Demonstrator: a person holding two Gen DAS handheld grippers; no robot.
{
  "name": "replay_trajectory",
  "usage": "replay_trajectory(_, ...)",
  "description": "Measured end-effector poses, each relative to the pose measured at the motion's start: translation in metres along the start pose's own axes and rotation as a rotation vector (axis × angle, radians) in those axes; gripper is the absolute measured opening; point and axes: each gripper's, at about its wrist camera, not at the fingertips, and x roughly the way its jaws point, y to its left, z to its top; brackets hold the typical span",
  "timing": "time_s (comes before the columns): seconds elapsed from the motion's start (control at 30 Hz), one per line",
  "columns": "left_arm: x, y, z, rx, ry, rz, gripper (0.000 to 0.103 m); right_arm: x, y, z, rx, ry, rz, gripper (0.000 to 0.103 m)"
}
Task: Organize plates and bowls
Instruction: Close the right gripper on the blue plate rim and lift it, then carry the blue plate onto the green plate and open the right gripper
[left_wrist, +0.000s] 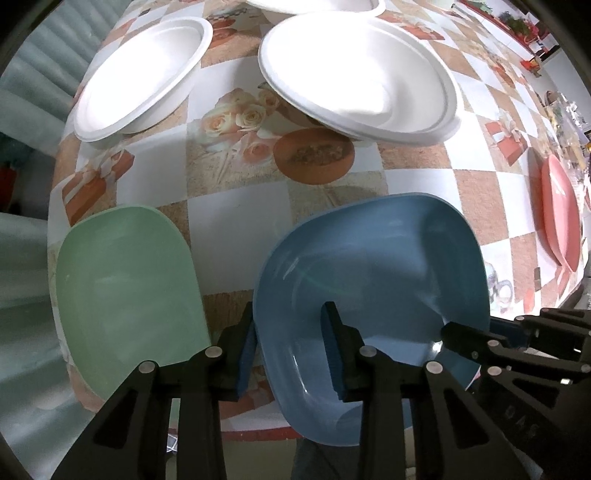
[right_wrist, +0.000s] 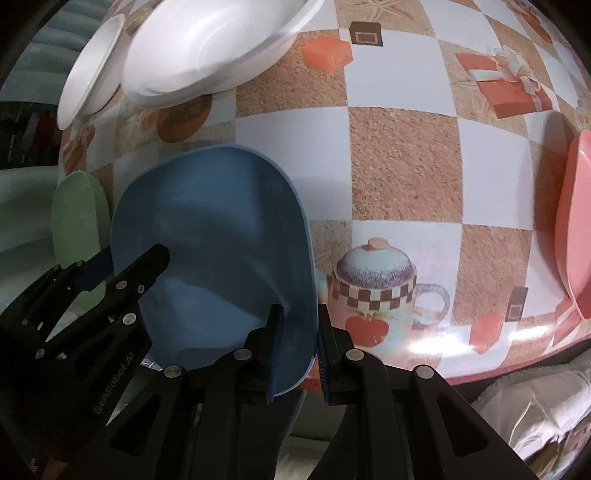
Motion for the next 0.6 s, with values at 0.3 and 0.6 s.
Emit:
replay_trajectory(0.3, -0.045, 0.009, 0.006, -0.007, -0.076, 0.010, 0.037, -0.035, 0.024, -0.002, -0.020, -0.007, 0.030, 0.019)
replay_trajectory(0.6, -0.088, 0.046, -0.010, -0.058, -0.159, 0.062, 0.037, -0.054, 0.087, 0.005, -0.150, -0.014, 0.037, 0.019)
